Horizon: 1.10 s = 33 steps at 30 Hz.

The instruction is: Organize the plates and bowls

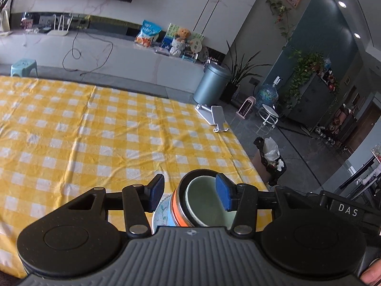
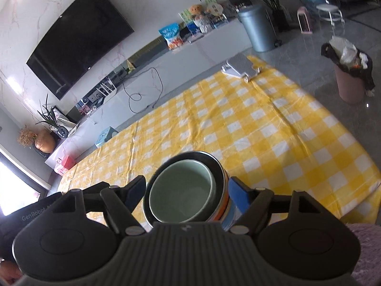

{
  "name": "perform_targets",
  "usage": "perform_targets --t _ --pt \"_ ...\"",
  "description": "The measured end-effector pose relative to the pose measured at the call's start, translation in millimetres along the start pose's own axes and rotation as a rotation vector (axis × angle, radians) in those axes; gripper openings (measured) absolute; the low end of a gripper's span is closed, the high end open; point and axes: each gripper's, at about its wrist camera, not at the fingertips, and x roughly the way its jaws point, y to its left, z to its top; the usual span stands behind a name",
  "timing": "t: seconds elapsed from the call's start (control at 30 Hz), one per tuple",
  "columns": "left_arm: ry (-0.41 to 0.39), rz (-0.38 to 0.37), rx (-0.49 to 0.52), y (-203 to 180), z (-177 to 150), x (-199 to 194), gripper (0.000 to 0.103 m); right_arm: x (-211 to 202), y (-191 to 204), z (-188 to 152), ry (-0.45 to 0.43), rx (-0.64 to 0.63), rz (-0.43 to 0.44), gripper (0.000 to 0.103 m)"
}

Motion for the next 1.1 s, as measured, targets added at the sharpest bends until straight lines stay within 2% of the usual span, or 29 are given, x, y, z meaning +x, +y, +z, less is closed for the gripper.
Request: perform_targets --t 0.13,0.27,0.37,0.5,0.63,0.67,0.8,1.0,1.1 --pt "-0.109 0.033 0.146 -14 -8 -36 0.056 -37 23 -13 -0.125 -0.129 -0.011 0.077" --pt "-0.194 0.063 0.267 -26 -21 -63 0.063 -62 37 -33 -0.227 -0.235 -0.013 0.077" --pt "-0.260 0.115 0.367 -34 -36 -79 0.066 -72 46 -51 -0.278 -0.325 -0.047 0.079" --pt "-0.311 0.189 0.454 -43 -62 -88 0.074 -81 53 -78 -0.320 -0.425 -0.089 0.080" --pt "-0.311 0.210 0.475 -45 -89 -87 0.077 -85 55 -103 -0.334 -0.451 -0.145 0.084" --pt "-0.305 0.214 0.470 -44 -94 -86 0.082 -85 54 -108 -0.330 -0.454 -0.161 0.085" --pt "-0.251 0.216 0.453 -41 -110 -77 0.083 -79 47 -129 -0.293 -0.462 -0.228 0.085" --pt "-0.175 0.256 0.391 -31 -124 -57 0.087 -62 34 -145 -0.230 -0.440 -0.250 0.085" --pt "-0.164 0.295 0.394 -27 -133 -51 0.087 -52 33 -155 -0.209 -0.452 -0.267 0.085"
